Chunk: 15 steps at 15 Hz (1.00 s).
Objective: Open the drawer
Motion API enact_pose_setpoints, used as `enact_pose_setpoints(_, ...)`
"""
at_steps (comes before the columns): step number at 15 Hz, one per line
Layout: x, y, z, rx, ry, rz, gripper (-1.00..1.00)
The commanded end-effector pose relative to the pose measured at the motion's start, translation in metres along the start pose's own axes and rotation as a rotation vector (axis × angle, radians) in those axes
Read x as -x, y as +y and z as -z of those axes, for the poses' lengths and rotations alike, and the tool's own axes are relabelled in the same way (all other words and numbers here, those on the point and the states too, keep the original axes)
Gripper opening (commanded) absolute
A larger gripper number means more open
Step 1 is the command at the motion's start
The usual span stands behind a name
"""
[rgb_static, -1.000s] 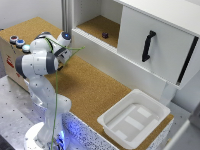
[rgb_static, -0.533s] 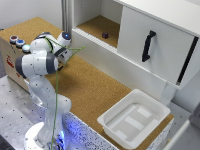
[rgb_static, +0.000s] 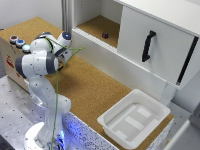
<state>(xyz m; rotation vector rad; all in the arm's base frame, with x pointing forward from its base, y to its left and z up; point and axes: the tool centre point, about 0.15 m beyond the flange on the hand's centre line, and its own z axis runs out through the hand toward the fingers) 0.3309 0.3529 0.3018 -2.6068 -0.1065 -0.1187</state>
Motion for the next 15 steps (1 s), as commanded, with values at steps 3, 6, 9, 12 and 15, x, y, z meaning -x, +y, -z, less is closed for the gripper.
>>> enact_pose_setpoints(3,0.003,0.045,0.012,-0.08,0.016,0.0,-1.0)
enact_pose_setpoints(6,0.001,0.051,0.014,-0.081,0.011,0.002,-1.0)
enact_pose_setpoints(9,-0.001,0.057,0.017,-0.084,0.011,0.004,-1.0)
enact_pose_setpoints(12,-0.002,0.065,0.022,-0.082,0.016,0.001,-1.0)
enact_pose_setpoints(15,-0.003,0.075,0.027,-0.084,0.016,0.003,-1.0)
